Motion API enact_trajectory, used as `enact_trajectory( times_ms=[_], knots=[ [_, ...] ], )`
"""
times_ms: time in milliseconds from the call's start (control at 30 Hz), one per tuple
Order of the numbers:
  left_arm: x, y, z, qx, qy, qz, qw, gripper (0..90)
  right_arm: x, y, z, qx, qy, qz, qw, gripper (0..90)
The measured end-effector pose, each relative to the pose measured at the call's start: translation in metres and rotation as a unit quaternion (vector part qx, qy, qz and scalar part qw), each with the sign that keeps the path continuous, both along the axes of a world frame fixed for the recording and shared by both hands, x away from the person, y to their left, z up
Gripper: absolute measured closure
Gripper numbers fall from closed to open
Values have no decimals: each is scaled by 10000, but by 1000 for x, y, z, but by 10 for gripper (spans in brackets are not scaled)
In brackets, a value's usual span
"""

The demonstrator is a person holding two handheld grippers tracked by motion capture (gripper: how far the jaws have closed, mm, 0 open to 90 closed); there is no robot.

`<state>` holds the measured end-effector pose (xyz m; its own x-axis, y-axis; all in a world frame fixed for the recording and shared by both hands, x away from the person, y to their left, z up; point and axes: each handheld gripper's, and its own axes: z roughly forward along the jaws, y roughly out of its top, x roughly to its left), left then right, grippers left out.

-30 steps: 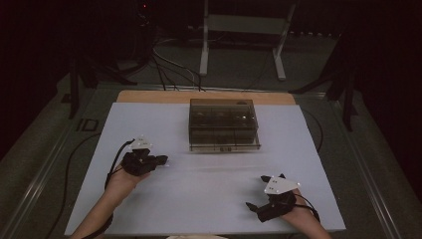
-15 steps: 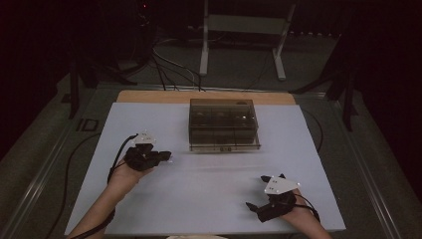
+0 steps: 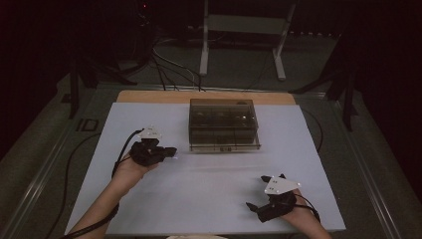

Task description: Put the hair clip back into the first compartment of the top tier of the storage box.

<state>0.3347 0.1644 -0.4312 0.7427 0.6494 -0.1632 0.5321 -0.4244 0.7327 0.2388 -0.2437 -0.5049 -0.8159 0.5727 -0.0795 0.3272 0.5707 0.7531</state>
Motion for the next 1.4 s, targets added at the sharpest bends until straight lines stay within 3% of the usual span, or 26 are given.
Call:
enact_trajectory(
  times_ms=[1000, 1400],
  knots=[
    [23, -32, 20, -70, -35, -251, 9997, 900, -1, -1, 0, -22, -10, 15, 10000, 7],
    [33, -51, 21, -60, -3, -327, 9994, 900, -1, -1, 0, -12, -7, 28, 10000, 7]
  ],
)
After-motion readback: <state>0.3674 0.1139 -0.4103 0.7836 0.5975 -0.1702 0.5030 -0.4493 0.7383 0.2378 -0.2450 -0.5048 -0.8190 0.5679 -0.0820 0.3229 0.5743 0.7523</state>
